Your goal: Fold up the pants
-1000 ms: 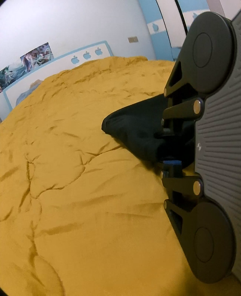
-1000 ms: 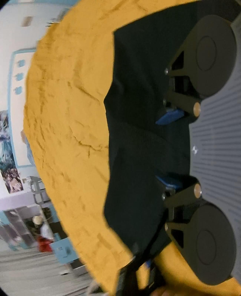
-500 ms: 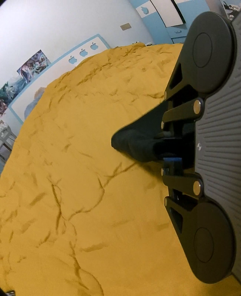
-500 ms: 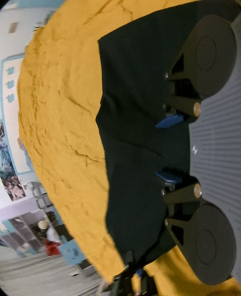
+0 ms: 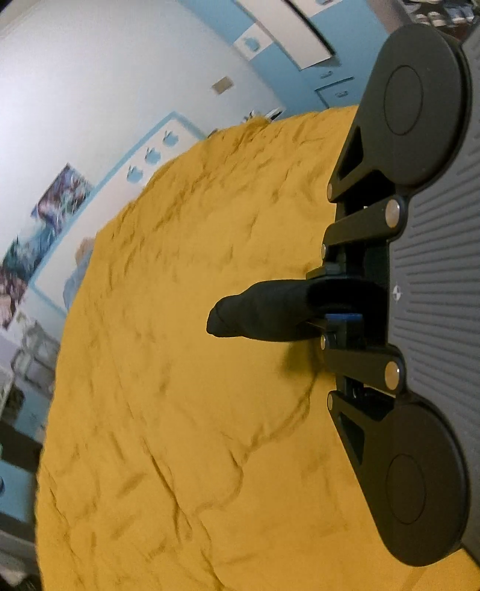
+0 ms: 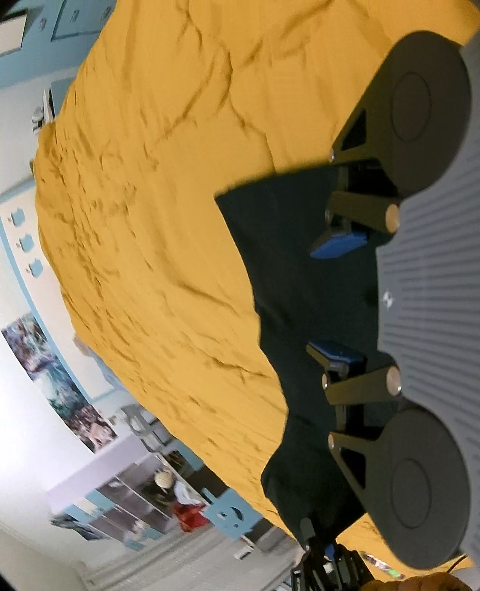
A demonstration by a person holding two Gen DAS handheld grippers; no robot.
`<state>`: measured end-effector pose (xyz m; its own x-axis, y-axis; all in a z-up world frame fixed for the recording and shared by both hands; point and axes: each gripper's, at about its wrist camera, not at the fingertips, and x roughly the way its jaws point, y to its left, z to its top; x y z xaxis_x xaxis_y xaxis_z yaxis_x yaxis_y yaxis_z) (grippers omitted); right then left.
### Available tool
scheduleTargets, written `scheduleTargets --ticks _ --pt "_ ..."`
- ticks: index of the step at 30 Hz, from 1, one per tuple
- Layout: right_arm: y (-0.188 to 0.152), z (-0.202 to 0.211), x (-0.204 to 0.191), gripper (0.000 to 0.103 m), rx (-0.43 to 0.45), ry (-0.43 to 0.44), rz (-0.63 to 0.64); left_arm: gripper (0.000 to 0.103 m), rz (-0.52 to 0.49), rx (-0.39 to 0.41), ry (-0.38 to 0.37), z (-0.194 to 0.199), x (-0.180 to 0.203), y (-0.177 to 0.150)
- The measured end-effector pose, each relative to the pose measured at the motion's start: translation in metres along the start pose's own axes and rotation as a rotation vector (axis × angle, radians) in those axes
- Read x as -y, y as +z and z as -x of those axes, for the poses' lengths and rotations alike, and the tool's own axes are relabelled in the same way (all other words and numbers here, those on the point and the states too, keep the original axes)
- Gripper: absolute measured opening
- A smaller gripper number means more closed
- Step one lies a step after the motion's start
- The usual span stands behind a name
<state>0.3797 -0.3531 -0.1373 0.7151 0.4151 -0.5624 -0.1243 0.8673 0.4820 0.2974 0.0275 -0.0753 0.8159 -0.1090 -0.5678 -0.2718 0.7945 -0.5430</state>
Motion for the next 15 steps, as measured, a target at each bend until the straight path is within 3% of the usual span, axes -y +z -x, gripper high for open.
scheduleTargets --ticks 15 --pt "0.019 0.053 0.066 0.048 0.064 -0.044 -0.125 0.016 -0.261 -0.014 -0.147 -0.013 0.126 -0.047"
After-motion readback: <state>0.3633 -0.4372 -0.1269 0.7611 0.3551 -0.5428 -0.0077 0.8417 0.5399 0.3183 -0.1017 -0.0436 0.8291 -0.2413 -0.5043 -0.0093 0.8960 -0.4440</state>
